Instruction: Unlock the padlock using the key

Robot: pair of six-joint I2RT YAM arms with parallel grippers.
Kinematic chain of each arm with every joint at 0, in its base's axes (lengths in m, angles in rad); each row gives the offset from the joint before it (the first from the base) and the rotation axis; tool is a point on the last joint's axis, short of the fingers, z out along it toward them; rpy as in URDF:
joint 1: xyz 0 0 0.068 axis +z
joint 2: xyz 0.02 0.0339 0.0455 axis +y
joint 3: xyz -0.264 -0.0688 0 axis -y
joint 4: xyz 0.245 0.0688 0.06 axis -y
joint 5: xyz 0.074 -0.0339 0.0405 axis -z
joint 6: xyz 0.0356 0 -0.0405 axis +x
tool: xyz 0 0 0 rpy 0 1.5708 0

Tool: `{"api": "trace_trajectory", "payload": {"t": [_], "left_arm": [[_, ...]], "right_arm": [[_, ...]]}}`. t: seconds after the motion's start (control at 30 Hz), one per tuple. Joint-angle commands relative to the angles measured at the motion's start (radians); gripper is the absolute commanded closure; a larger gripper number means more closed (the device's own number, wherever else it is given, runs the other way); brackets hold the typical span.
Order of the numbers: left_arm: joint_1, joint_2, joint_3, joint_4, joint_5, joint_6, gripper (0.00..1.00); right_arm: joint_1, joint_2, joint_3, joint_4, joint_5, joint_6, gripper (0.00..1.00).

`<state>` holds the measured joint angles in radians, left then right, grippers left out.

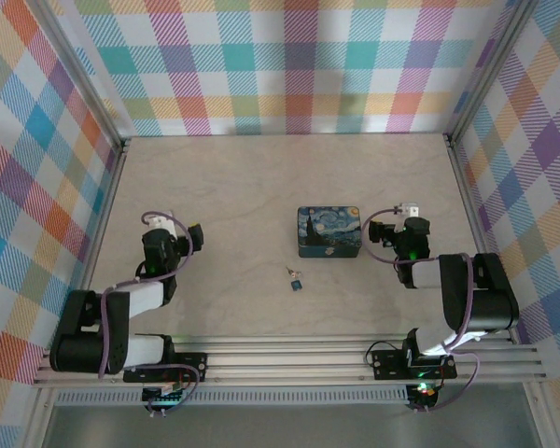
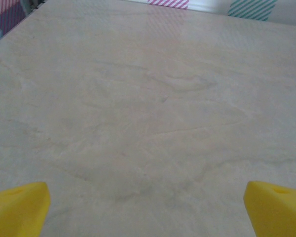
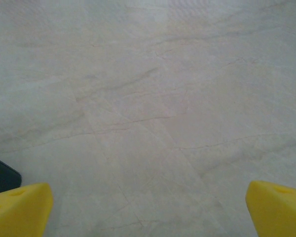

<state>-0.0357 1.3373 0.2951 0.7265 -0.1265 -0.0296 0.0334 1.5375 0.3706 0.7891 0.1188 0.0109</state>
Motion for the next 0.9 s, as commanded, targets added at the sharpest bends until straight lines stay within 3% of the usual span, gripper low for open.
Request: {"api": "trace_trajectory", "payload": {"t": [0.0, 0.17, 0.6, 0.87], "left_arm": [[0.015, 0.096, 0.044, 0.114, 0.057, 0.005, 0.0], [0.014, 0.235, 0.097, 0.153, 0.1, 0.022, 0.0], [-0.03, 0.23, 0.129, 0.077, 0.037, 0.059, 0.0], [-0.033, 0.23, 0.131, 0.074, 0.053, 0.066, 0.0]], "right_arm": [[-0.009, -0.001, 0.031, 0.057, -0.039, 0.015, 0.0], [-0.008, -0.004, 0.028, 0.061, -0.04, 0.014, 0.0], [-0.009, -0.002, 0.029, 0.061, -0.041, 0.013, 0.0], [-0.01, -0.004, 0.03, 0.058, -0.046, 0.014, 0.0]]}}
